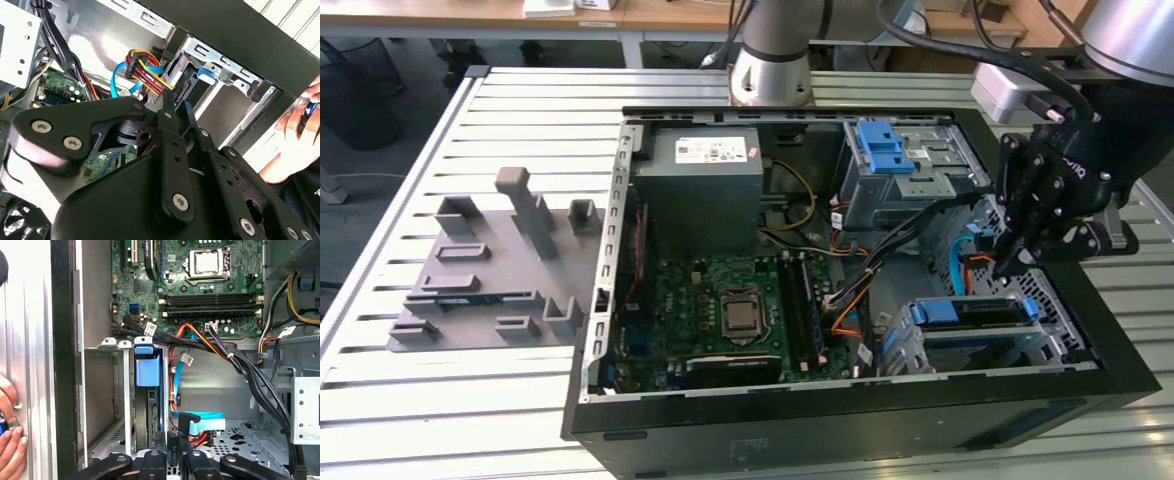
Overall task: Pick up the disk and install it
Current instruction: 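Insert the first disk wire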
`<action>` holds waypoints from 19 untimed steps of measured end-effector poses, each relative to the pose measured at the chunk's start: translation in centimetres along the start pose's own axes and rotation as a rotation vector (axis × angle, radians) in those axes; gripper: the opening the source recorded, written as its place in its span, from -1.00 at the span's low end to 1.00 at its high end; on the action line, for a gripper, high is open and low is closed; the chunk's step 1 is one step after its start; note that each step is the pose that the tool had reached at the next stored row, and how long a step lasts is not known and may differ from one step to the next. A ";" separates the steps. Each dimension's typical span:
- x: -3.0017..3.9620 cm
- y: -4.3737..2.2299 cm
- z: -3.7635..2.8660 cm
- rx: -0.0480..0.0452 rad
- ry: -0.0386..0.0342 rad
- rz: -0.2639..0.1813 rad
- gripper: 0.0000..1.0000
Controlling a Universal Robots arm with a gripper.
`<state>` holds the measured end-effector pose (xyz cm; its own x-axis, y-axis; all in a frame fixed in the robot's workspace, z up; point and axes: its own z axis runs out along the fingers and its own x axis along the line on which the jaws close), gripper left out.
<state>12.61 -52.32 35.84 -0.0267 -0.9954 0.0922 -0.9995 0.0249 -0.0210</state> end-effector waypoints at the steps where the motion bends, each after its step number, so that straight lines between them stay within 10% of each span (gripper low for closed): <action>1: 0.00 0.00 0.00 0.0000 0.0006 0.000 -0.50; 19: -0.51 0.02 -0.46 0.0003 0.0081 0.000 -0.38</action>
<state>12.59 -51.77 36.26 -0.0267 -0.9946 0.1002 -0.9995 0.0247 -0.0213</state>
